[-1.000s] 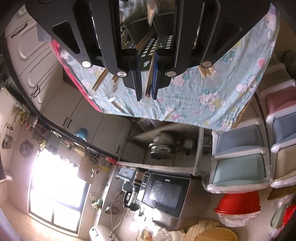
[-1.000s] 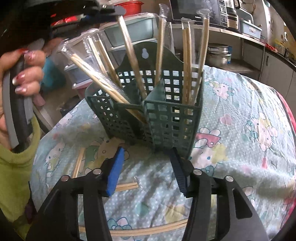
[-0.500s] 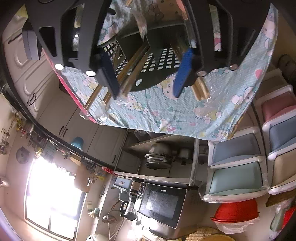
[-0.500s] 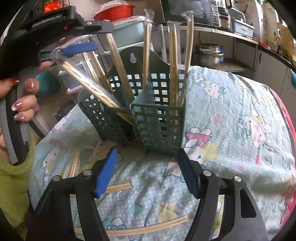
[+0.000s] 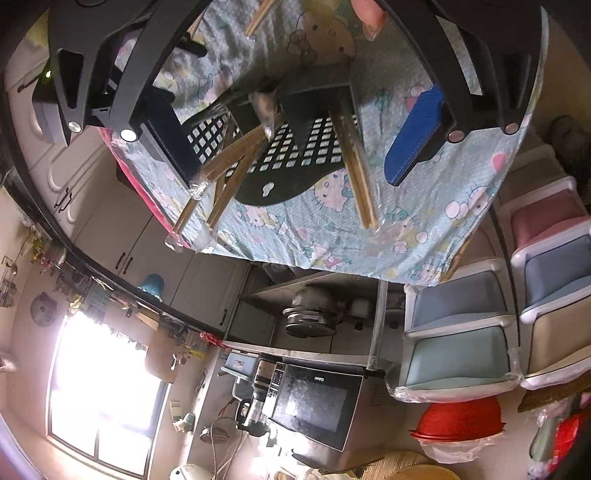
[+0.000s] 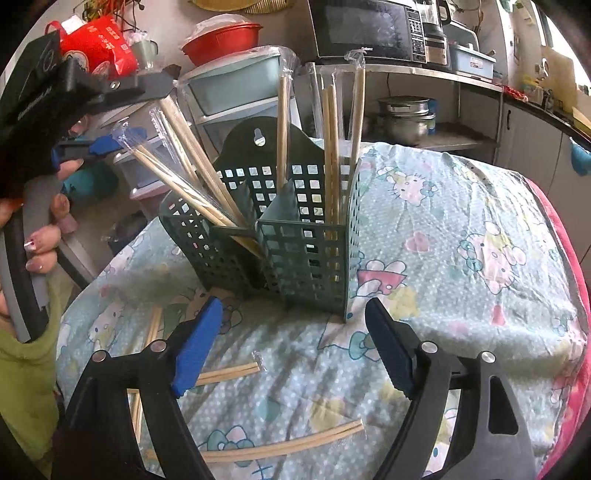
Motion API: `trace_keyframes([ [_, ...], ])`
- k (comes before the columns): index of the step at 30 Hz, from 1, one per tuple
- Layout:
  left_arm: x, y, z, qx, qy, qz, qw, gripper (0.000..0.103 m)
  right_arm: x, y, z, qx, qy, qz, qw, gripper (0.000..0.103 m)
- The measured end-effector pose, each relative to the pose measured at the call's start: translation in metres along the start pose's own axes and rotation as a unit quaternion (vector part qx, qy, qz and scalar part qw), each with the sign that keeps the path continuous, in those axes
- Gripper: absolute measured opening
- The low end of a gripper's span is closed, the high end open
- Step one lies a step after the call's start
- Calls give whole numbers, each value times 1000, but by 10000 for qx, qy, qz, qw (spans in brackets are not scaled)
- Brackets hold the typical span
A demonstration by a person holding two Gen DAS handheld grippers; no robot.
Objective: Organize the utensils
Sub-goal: 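Pull both open tools back from the caddy toward the remaining chopsticks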
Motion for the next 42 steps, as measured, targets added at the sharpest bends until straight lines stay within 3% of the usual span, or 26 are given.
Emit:
trace_keyframes([
  [22, 2, 42, 37, 71, 176, 26, 9998, 92, -5, 26, 14, 115, -1, 19, 9999, 78],
  [42, -3, 39, 82, -344, 304, -84, 9989, 92, -5, 37, 29, 109, -68, 46, 9999, 78],
])
Point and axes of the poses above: each gripper's, at about its wrist camera, not at the fingertips, and y roughly against the way its jaws point, x to its right, z to its underside, the point moved 4 cm from there along -y, roughly the way its jaws point, and after that the axes turned 14 degrees about z, right-handed, at the moved point
